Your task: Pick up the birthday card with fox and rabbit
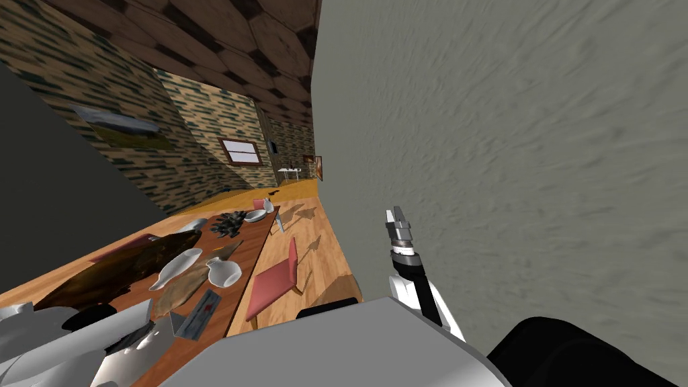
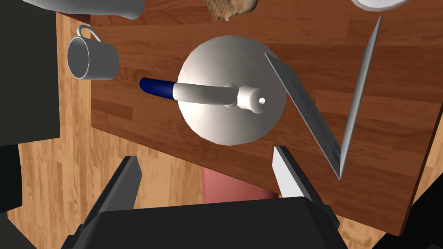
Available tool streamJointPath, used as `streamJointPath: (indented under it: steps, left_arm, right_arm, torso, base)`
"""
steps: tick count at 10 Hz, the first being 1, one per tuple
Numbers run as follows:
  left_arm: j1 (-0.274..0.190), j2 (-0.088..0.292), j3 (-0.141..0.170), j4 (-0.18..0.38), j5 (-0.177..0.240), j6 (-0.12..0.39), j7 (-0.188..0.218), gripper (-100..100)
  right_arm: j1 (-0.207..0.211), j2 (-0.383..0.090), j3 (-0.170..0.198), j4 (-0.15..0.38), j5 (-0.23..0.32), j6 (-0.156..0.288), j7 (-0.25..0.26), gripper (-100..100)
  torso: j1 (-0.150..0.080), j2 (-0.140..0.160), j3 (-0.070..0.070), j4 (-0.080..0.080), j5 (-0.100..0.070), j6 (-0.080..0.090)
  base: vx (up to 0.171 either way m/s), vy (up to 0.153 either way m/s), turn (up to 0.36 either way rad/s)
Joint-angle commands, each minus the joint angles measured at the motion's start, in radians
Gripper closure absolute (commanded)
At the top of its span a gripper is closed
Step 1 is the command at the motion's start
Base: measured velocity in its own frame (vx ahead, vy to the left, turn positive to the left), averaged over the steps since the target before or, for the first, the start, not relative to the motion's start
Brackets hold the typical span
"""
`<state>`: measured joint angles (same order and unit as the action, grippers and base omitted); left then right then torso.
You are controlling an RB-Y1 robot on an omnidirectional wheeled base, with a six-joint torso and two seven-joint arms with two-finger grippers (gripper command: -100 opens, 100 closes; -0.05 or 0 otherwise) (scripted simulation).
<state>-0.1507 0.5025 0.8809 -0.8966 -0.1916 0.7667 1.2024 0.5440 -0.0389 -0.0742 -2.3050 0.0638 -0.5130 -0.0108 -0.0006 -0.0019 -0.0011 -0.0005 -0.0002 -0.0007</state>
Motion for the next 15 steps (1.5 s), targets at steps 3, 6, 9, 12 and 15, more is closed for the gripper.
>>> streamJointPath:
  steps: [3,6,9,12,15]
  left_arm:
    - [-0.032,-0.012,0.047,0.064,-0.003,0.105,0.047,-100]
    - [-0.041,-0.015,0.061,0.090,-0.003,0.129,0.060,-100]
    - [-0.053,-0.022,0.084,0.133,-0.004,0.166,0.079,-100]
    - [-0.060,-0.033,0.108,0.183,-0.004,0.206,0.096,-100]
    - [-0.034,-0.016,0.128,0.218,0.006,0.166,0.113,-100]
  right_arm:
    - [0.000,0.000,0.000,0.000,0.000,0.000,0.000,0]
    - [0.000,0.000,0.000,0.000,0.000,0.000,0.000,0]
    - [0.000,0.000,0.000,0.000,0.000,0.000,0.000,0]
    - [0.000,0.000,0.000,0.000,0.000,0.000,0.000,0]
    - [0.000,0.000,0.000,0.000,0.000,0.000,0.000,0]
  torso:
    - [0.000,0.000,0.000,0.000,0.000,0.000]
    - [0.001,0.001,0.000,0.000,0.000,-0.001]
    - [0.001,0.001,0.001,0.000,0.000,-0.001]
    - [0.004,-0.003,-0.001,-0.001,0.001,0.000]
    - [0.001,0.001,0.000,0.000,0.000,-0.001]
  base:
    - [0.053,0.004,-0.059]
    - [0.035,0.012,-0.030]
    - [0.036,0.020,-0.026]
    - [0.105,0.064,-0.031]
    - [0.021,0.019,-0.128]
